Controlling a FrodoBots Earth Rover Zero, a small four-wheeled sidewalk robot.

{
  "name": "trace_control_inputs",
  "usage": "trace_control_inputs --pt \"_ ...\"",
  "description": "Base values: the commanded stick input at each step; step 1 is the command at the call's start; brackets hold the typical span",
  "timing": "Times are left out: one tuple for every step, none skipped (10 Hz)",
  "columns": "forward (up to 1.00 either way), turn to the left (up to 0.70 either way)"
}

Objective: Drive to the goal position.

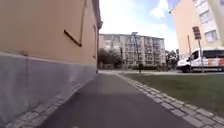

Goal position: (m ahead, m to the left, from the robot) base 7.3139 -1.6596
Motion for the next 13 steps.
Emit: trace_control_inputs --pt "0.85 0.01" --pt "0.85 0.01" --pt "0.85 0.01" --pt "0.85 0.01" --pt "0.85 0.01" --pt "0.85 0.01" --pt "0.85 0.01" --pt "0.85 0.01" --pt "0.85 0.01" --pt "0.85 0.01" --pt "0.85 0.01" --pt "0.85 0.01" --pt "0.85 0.01"
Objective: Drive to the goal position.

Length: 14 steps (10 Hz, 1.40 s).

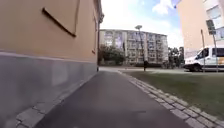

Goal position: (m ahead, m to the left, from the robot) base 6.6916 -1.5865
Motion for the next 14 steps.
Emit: trace_control_inputs --pt "0.85 0.01" --pt "0.85 0.01" --pt "0.85 0.01" --pt "0.85 0.01" --pt "0.85 0.01" --pt "0.85 0.01" --pt "0.85 0.01" --pt "0.85 0.01" --pt "0.85 0.01" --pt "0.85 0.01" --pt "0.85 0.01" --pt "0.85 0.01" --pt "0.85 0.01" --pt "0.85 0.01"
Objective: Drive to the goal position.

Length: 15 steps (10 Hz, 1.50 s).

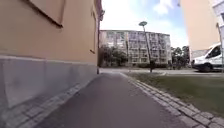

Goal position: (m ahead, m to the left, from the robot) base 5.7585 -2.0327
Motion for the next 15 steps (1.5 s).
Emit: trace_control_inputs --pt "0.85 0.01" --pt "0.85 0.01" --pt "0.85 0.01" --pt "0.85 0.01" --pt "0.85 0.01" --pt "0.85 0.01" --pt "0.85 0.01" --pt "0.85 0.01" --pt "0.85 0.01" --pt "0.85 0.01" --pt "0.85 0.01" --pt "0.85 0.01" --pt "0.85 0.01" --pt "0.85 0.01" --pt "0.85 0.01"
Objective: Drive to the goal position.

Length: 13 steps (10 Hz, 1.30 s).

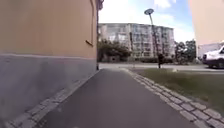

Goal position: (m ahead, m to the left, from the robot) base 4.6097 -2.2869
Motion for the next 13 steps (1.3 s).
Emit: trace_control_inputs --pt "0.85 0.01" --pt "0.85 0.01" --pt "0.85 0.01" --pt "0.85 0.01" --pt "0.85 0.01" --pt "0.85 0.01" --pt "0.85 0.01" --pt "0.85 0.01" --pt "0.85 0.01" --pt "0.85 0.01" --pt "0.85 0.01" --pt "0.85 0.01" --pt "0.85 0.01"
